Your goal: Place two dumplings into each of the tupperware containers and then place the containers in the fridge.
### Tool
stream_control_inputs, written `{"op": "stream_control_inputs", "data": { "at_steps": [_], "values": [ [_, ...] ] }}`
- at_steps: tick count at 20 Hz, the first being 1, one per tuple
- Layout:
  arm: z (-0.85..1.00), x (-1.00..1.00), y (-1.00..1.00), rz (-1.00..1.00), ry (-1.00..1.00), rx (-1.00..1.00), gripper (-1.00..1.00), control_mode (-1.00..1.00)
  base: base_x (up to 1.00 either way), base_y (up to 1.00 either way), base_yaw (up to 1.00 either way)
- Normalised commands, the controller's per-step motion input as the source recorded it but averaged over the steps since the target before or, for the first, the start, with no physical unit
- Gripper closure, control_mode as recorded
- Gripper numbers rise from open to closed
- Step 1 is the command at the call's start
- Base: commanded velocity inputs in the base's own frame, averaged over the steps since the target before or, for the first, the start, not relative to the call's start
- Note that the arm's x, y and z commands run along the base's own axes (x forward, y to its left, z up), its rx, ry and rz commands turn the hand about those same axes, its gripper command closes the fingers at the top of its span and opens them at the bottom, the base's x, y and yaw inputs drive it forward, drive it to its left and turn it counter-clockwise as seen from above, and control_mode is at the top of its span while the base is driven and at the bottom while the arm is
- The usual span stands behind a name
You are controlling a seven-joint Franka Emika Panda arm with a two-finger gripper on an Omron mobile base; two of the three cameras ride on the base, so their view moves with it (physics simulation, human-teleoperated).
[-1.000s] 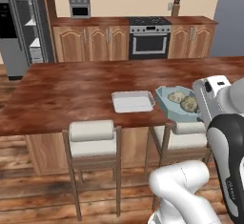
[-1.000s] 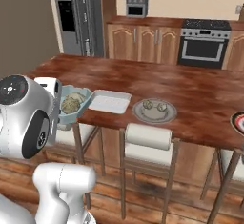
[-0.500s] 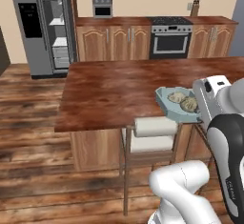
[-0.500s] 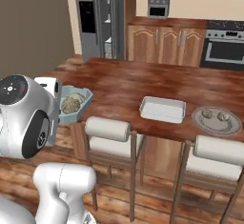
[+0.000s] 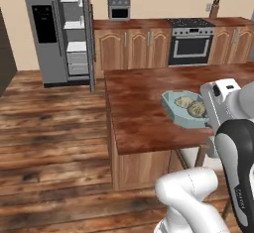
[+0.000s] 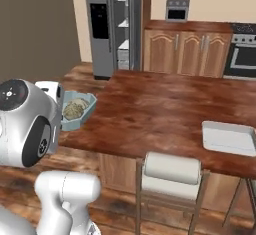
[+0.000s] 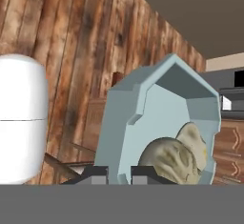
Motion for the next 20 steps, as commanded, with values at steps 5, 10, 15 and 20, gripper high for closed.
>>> {"op": "stream_control_inputs", "data": {
  "at_steps": [5, 10, 15, 20],
  "values": [
    [0.0, 0.0, 0.0, 0.0, 0.0, 0.0, 1.0, 1.0, 0.43, 1.0, -0.06],
    [0.0, 0.0, 0.0, 0.0, 0.0, 0.0, 1.0, 1.0, 0.34, 1.0, -0.01],
    [0.0, 0.0, 0.0, 0.0, 0.0, 0.0, 1.0, 1.0, 0.98, 1.0, -0.08],
    [0.0, 0.0, 0.0, 0.0, 0.0, 0.0, 1.0, 1.0, 1.0, 0.83, -0.09]
  ]
}}
